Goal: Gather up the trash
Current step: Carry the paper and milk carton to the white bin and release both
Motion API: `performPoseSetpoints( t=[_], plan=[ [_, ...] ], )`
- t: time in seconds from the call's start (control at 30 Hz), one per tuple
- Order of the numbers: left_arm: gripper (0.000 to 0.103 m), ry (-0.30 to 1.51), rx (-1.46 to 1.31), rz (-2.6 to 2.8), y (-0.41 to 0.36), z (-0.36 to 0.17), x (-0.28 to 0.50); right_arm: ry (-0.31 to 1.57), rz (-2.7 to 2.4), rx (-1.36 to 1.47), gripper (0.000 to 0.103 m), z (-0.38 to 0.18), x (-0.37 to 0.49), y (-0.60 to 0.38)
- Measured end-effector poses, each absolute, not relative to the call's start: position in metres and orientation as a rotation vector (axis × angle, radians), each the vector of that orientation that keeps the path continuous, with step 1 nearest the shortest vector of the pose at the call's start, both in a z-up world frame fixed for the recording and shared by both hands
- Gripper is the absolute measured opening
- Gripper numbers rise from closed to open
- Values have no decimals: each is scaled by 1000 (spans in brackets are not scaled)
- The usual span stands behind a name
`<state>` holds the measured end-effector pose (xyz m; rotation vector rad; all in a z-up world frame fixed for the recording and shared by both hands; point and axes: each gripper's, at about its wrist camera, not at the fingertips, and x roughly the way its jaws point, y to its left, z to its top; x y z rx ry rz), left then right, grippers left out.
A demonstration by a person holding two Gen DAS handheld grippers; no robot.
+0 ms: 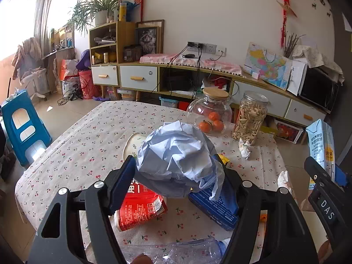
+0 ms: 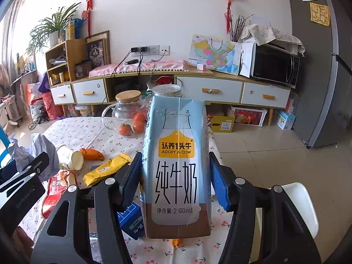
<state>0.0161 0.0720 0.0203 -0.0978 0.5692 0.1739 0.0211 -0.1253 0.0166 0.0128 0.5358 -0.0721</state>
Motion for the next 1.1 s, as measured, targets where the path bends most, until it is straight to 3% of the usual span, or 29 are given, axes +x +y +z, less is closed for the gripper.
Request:
performPoseSetpoints(
  t=[0.53,0.93,0.97,1.07,1.1],
  plan=[
    [69,549,16,45,-17,11,9,558,-297,69,55,14,-6,-230],
    [69,586,55,-84,-91,1,4,736,-599,169,56,-14,-5,-324],
    [69,587,57,-95,-97,1,4,744,-614,181,59,-15,-7,-331],
    [69,599,59,-135,-117,1,7,746,-639,226,80,-13,-16,-347],
    [69,605,57,-153,-124,1,8,738,-649,237,82,-11,-19,-351]
  ],
)
